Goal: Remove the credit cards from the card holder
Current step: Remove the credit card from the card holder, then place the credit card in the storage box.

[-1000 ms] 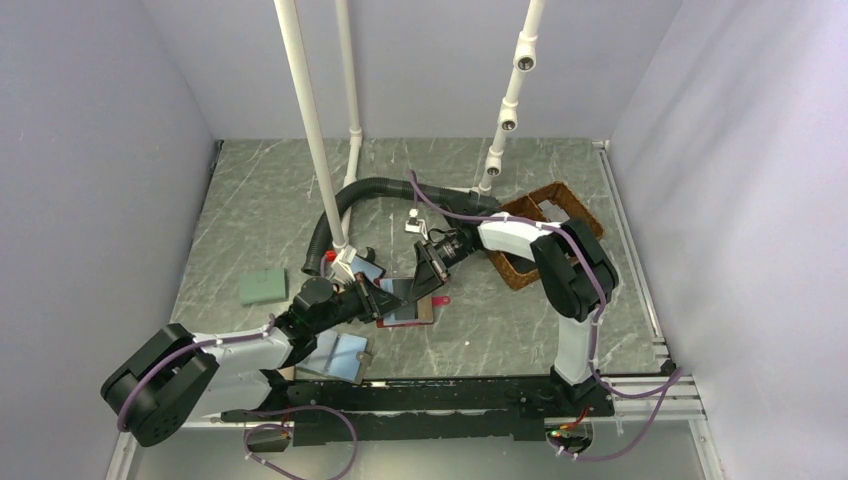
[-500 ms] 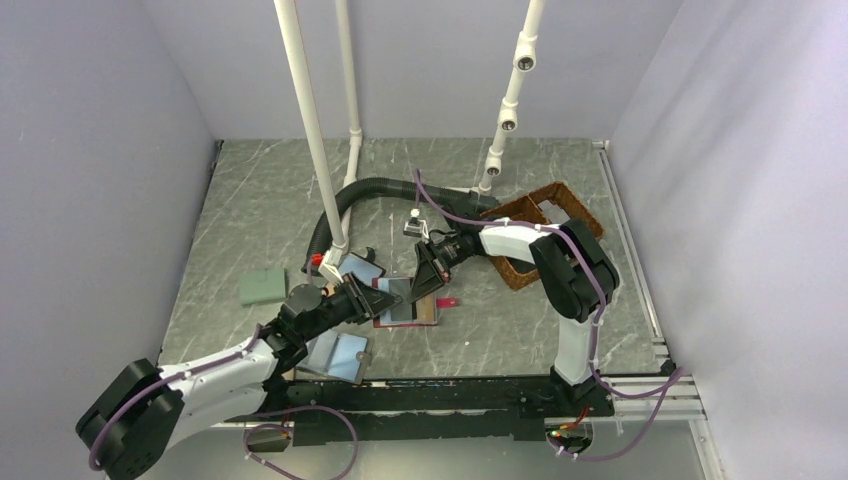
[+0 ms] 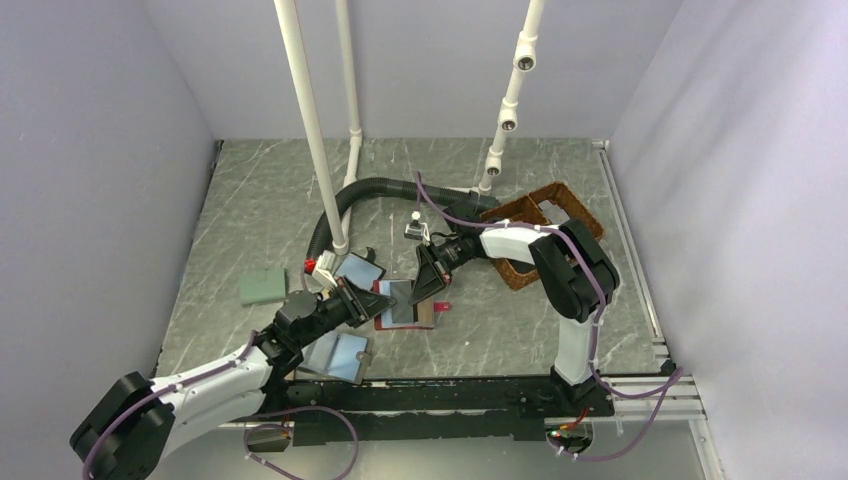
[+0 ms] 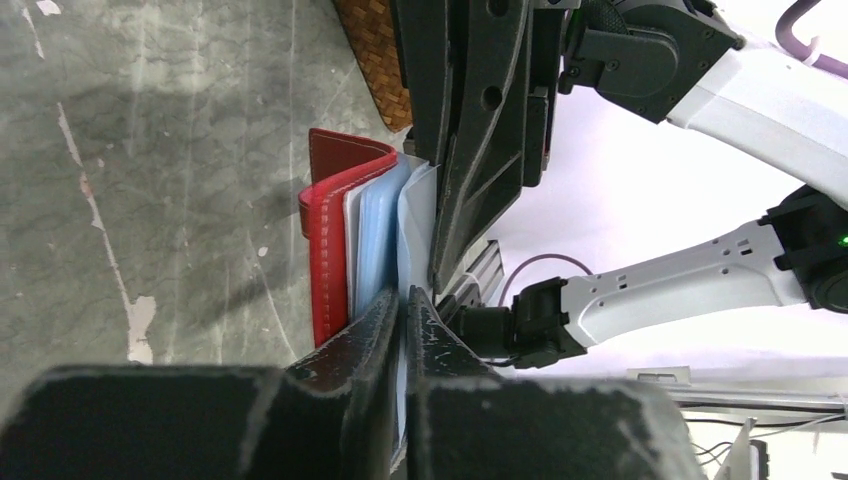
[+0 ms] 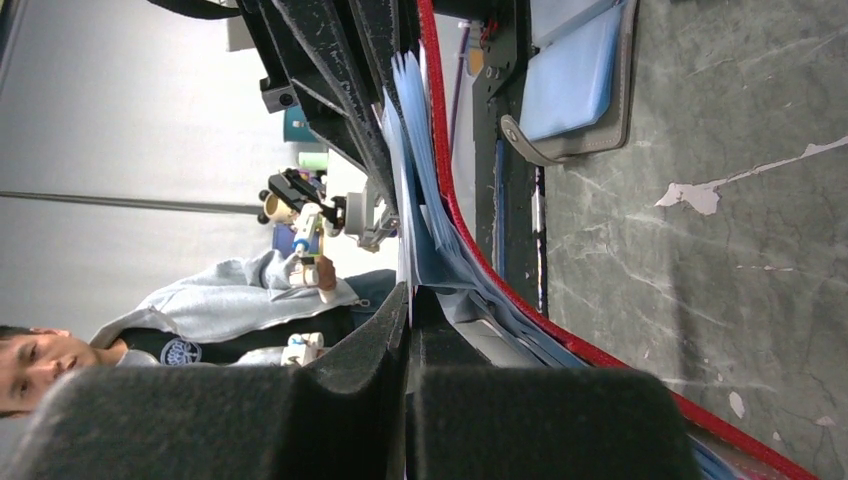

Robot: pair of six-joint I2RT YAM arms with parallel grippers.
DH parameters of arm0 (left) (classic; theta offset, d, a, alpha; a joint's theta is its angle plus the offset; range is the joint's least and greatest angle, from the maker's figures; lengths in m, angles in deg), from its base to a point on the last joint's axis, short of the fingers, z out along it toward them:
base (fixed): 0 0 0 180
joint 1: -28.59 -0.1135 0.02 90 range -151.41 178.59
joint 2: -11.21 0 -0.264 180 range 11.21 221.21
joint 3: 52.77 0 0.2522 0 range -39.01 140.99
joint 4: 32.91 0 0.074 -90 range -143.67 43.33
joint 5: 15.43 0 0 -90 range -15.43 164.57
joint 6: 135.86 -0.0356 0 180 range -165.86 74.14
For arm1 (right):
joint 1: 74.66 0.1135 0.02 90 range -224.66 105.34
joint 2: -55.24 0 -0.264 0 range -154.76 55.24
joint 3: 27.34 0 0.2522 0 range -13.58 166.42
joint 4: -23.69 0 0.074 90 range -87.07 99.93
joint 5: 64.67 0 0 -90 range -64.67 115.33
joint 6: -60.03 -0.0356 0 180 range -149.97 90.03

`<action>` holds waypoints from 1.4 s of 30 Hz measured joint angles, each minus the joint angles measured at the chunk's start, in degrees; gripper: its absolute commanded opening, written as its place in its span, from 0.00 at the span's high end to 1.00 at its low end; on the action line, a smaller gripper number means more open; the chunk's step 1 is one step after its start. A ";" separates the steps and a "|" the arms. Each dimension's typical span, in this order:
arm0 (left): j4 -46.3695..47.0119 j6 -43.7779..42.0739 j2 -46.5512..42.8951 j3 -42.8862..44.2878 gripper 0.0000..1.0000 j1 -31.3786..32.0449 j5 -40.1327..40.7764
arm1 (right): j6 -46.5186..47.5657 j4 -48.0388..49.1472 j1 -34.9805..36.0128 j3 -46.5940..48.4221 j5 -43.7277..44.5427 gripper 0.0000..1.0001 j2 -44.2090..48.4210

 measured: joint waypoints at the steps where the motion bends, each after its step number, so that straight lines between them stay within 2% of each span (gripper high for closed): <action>1: -0.02 0.11 -0.26 -0.22 1.00 0.00 0.17 | 0.02 -0.02 0.00 -0.04 -0.02 1.00 0.00; 19: -0.37 1.33 -6.86 -3.50 1.00 0.42 0.37 | 4.22 -0.66 1.07 -0.28 -2.03 1.00 0.00; 30: -4.87 1.33 -12.46 -4.33 1.00 -0.13 2.27 | 9.20 -5.90 -1.01 -0.28 -1.90 1.00 -0.48; 34: -8.37 1.36 -12.63 -4.31 1.00 -0.13 2.38 | 14.69 -11.23 -1.36 0.13 1.53 1.00 -0.48; 42: -18.32 1.40 -9.14 -2.29 1.00 -0.24 3.19 | 31.08 -25.49 -4.66 2.08 14.14 1.00 1.33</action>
